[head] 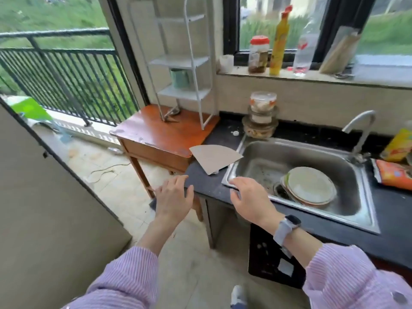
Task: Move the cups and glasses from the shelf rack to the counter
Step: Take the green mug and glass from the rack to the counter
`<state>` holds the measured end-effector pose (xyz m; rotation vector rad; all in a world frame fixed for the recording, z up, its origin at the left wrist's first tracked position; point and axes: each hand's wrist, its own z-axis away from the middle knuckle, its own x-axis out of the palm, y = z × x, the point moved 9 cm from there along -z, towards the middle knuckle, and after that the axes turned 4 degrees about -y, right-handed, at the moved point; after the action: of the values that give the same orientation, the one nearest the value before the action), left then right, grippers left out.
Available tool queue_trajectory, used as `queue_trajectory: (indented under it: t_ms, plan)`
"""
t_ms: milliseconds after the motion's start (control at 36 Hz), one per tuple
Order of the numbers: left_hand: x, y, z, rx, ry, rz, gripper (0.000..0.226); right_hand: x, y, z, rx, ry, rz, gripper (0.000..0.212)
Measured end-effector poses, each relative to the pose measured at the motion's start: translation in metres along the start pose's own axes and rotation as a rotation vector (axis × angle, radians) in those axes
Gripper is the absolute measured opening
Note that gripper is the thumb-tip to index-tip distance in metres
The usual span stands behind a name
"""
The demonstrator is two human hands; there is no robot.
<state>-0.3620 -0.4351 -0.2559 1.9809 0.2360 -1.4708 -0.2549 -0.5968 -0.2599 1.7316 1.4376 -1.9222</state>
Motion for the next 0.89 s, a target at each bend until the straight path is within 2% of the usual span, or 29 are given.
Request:
queue_trajectory:
  t_ms: [167,361,528,667,778,889]
  plan:
    - [-0.029,-0.06,-0.068,-0.086,0.097,0.017,0.034,0.04,-0.04,-0.104,-0.123,-0.06,-0.025,0.034]
    - [-0.04,-0.107,-0.177,-0.138,0.071,0.023,0.034,0.062,-0.061,-0.231,-0.17,-0.062,-0.072,0.035]
    - [-0.05,-0.139,-0.262,-0.16,0.096,0.146,0.033,0.074,-0.074,-0.32,-0.176,-0.059,-0.072,0.038]
    - [-0.038,-0.155,-0.319,-0.155,0.065,0.257,0.033,0.088,-0.074,-0.376,-0.137,-0.085,-0.08,0.043]
    - [-0.024,-0.161,-0.371,-0.081,0.049,0.313,0.034,0.106,-0.065,-0.418,-0.055,-0.128,-0.116,0.046]
    - [-0.007,-0.166,-0.435,-0.001,0.001,0.402,0.031,0.117,-0.057,-0.462,0.029,-0.096,-0.152,0.049]
